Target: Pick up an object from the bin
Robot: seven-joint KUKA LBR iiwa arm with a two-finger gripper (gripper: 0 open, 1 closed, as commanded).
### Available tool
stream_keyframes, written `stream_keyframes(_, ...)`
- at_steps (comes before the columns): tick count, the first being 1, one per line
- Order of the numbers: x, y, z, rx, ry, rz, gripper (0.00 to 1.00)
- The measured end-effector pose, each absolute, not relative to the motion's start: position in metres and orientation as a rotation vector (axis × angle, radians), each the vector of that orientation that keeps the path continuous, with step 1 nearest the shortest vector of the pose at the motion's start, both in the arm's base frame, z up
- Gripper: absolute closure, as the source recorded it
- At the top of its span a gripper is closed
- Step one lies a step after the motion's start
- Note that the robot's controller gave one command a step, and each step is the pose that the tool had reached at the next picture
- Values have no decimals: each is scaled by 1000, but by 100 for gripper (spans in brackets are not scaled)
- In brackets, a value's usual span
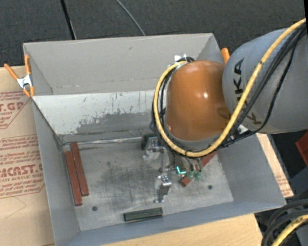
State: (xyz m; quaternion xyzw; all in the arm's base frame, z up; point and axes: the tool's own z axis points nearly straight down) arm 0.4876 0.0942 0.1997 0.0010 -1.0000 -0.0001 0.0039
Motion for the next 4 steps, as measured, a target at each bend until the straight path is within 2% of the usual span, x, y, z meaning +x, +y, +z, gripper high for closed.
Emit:
stream_keyframes(1,489,94,204,1,-3142,-2,0)
stream_keyframes(2,488,82,177,140,-3148,-3,0)
stream_keyframes(3,483,60,137,449,-3108,-1,0)
stream_keyframes(4,495,66,80,257,-3148,-5,100)
